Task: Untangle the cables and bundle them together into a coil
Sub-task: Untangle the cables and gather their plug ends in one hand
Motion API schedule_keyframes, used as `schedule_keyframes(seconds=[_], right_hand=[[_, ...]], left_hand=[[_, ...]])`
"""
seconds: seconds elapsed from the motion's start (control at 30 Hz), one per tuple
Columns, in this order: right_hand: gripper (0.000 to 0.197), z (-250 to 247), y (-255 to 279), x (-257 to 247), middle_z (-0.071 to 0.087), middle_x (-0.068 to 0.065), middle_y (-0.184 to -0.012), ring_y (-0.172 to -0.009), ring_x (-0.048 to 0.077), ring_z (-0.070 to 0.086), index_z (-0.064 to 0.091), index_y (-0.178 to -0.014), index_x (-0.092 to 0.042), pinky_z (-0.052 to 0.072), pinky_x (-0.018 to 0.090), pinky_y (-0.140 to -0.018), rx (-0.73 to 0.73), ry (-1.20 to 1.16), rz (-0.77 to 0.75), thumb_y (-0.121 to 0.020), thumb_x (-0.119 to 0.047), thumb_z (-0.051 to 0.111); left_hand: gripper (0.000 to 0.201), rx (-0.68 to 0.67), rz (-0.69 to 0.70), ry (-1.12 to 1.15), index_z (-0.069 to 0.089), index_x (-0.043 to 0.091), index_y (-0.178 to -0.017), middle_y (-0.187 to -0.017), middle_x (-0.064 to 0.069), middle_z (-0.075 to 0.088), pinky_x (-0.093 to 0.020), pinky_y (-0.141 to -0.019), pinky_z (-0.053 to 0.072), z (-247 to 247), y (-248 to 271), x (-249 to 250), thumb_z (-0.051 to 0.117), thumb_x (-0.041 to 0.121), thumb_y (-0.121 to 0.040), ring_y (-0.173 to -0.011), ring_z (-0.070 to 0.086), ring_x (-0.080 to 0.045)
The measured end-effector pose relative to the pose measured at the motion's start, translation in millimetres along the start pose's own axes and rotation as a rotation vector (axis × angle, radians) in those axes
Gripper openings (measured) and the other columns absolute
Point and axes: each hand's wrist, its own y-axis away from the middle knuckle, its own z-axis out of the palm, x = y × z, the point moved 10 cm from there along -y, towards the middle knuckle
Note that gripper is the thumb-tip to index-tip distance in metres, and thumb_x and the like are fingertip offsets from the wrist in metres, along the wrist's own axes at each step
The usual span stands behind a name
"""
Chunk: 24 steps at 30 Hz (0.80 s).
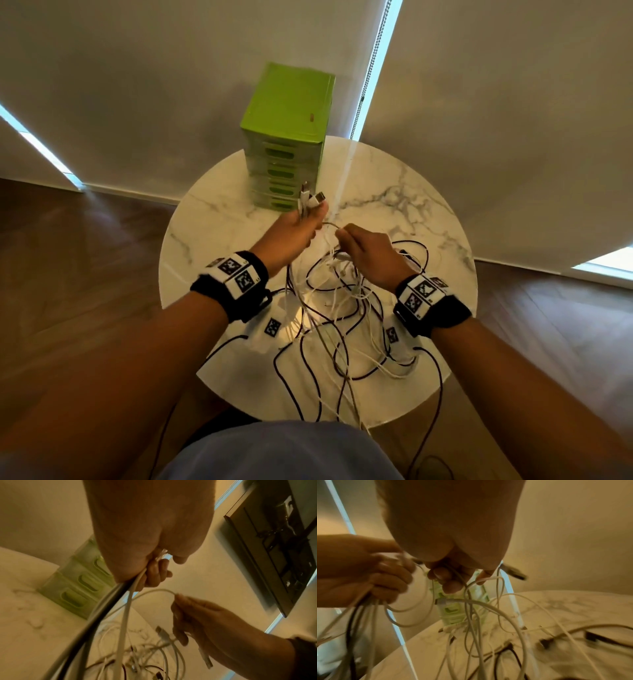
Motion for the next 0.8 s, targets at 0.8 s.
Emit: schedule_keyframes(seconds=[0.8], right_hand=[[0.058, 49, 35, 75, 0.063, 0.008, -0.077, -0.072, 0.017, 0.058, 0.058, -0.086, -0.007, 0.048, 0.035, -0.08, -0.309, -0.189, 0.217, -0.106, -0.052, 0.029]], left_hand=[[0.025, 0.308, 0.135, 0.486, 0.049, 0.006, -0.097, -0.071, -0.002, 0.062, -0.017, -0.045, 0.04, -72, -15, 43, 0.033, 0.02, -0.108, -0.065, 0.067, -0.015]])
